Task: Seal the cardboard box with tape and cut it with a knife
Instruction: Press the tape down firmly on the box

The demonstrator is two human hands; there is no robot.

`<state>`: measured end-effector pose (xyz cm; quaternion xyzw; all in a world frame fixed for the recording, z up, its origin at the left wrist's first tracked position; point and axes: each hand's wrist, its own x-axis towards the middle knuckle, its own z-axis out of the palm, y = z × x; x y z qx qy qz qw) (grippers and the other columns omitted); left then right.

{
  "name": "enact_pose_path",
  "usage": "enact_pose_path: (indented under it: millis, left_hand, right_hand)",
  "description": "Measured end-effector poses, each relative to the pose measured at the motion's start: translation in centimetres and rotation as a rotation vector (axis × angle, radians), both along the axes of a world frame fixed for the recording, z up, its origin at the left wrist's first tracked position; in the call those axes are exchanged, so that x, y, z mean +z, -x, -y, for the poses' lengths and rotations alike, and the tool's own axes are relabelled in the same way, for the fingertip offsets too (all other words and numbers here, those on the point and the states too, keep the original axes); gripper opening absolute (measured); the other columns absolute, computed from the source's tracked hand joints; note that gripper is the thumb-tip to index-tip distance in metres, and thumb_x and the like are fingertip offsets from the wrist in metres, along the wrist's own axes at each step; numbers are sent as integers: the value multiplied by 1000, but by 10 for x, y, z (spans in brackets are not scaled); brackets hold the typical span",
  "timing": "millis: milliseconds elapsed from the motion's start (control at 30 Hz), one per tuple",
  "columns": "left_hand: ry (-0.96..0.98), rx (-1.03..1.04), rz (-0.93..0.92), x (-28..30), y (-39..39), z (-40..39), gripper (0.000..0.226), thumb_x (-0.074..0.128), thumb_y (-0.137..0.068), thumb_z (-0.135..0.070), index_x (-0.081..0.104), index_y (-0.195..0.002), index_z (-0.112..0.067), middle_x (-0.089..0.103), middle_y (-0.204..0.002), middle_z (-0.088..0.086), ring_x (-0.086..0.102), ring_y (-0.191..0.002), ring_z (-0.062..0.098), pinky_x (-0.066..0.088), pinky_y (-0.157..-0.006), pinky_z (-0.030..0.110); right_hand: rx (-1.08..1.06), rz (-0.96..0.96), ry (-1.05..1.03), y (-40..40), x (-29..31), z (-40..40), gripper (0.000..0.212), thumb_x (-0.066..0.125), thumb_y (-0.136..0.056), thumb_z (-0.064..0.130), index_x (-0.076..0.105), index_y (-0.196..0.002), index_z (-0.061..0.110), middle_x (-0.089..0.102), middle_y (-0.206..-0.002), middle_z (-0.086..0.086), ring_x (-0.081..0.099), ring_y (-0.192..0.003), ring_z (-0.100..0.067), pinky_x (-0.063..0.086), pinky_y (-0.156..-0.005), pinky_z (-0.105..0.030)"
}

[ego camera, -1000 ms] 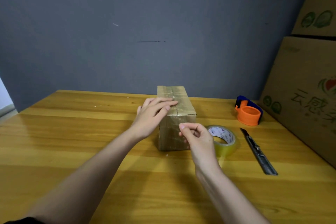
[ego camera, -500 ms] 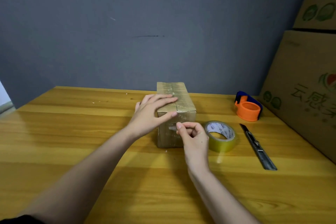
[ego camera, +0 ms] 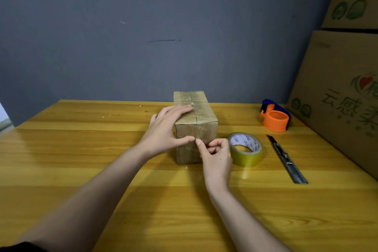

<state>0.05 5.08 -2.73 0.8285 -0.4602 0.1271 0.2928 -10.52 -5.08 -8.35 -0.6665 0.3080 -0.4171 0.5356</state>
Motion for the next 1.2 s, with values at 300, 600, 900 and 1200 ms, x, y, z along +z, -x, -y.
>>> enact_pose_path:
  millis: [300,600,900,1200]
  left_hand:
    - [-43,26,15,10,6,-2,87,59,-61,-73,39,-134,-31,38,-146,-20,29,-137,2,24,-109,34]
    - [222,162,-14,0,16,22,52,43,-74,-64,55,-111,-31,59,-122,-19,48,-124,5,38,-102,34]
    - [369,127,49,-15,11,26,49,60,-71,-59,57,-111,-31,58,-126,-20,42,-131,3,37,-106,38]
    - [362,62,-27,-28,12,22,89,73,-60,-52,29,-134,-33,42,-139,-16,35,-133,0,29,-110,29]
  right_hand:
    - [69,133,211,15,22,20,37,72,-79,22,40,-98,20,48,-84,3,50,-78,-16,41,-75,-28]
    - [405,-35,680,-9,39,50,40,41,-91,47,61,-121,30,48,-126,21,33,-129,-3,15,-104,-3]
    - [401,-43,842,-10,33,67,36,40,-94,40,56,-126,32,50,-132,18,32,-132,-5,15,-108,-7]
    - [527,-105,921,-2,31,78,50,54,-90,38,40,-137,31,35,-146,19,17,-142,-1,11,-113,-11]
